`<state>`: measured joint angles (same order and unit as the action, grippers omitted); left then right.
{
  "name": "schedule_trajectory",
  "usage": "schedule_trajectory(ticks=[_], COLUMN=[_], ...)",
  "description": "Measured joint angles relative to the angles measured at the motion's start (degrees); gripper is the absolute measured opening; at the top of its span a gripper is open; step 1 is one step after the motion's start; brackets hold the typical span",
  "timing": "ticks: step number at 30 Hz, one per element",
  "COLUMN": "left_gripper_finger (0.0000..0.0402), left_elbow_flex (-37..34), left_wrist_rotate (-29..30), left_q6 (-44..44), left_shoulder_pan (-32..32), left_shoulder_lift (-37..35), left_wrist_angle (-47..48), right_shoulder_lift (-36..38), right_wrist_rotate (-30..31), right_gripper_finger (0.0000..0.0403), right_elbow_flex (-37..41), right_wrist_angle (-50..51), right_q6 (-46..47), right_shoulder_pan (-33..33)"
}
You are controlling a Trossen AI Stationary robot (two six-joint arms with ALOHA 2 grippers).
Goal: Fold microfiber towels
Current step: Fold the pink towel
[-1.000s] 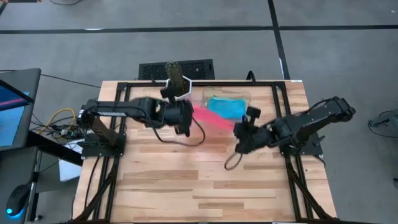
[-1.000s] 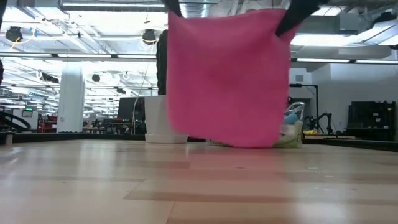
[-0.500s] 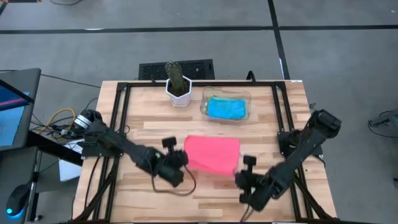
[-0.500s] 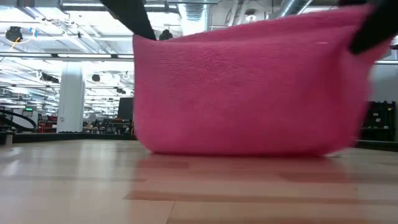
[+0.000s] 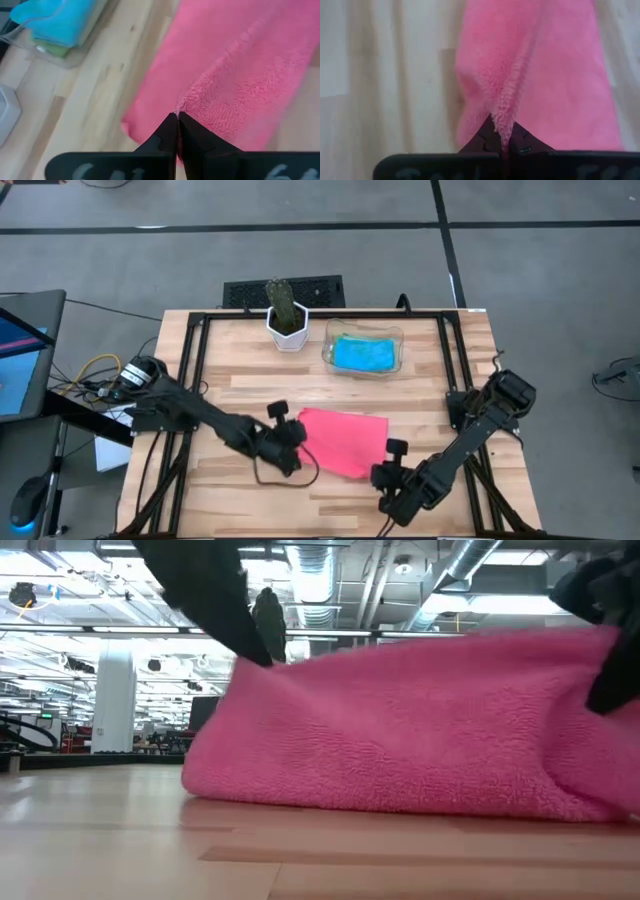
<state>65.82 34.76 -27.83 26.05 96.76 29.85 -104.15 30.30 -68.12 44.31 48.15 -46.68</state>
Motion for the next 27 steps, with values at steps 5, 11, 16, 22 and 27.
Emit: schedule_trajectory(ticks=[5,11,16,22,27], left_gripper_finger=[0.0000,0.0000,0.0000,0.0000,0.0000], left_elbow_flex=[-3.1,-6.8,-8.6,-9.4,-9.5], left_wrist_rotate=[-2.3,-5.4,-5.6,-5.7,-5.9], left_q6=[4.0,6.3,6.2,6.2,6.6], left_shoulder_pan=[-4.6,-7.7,-9.2,-10.0,-10.1], left_shoulder_lift=[0.0,0.0,0.0,0.0,0.0], left_wrist_angle=[-6.1,-11.2,-11.6,-11.6,-11.3], right_shoulder_lift=[0.3,0.3,0.3,1.1,1.2], right_wrist_rotate=[-1.1,-3.9,-5.0,-7.9,-9.2], right_gripper_finger=[0.0014,0.0016,0.0017,0.0016,0.0020], right_elbow_flex=[0.2,2.4,3.6,3.6,3.6], right_wrist_angle=[4.8,5.4,6.7,8.0,8.0], right_q6=[-0.3,-5.6,-10.1,-15.5,-18.4], right_shoulder_pan=[1.1,5.0,8.5,12.0,14.5])
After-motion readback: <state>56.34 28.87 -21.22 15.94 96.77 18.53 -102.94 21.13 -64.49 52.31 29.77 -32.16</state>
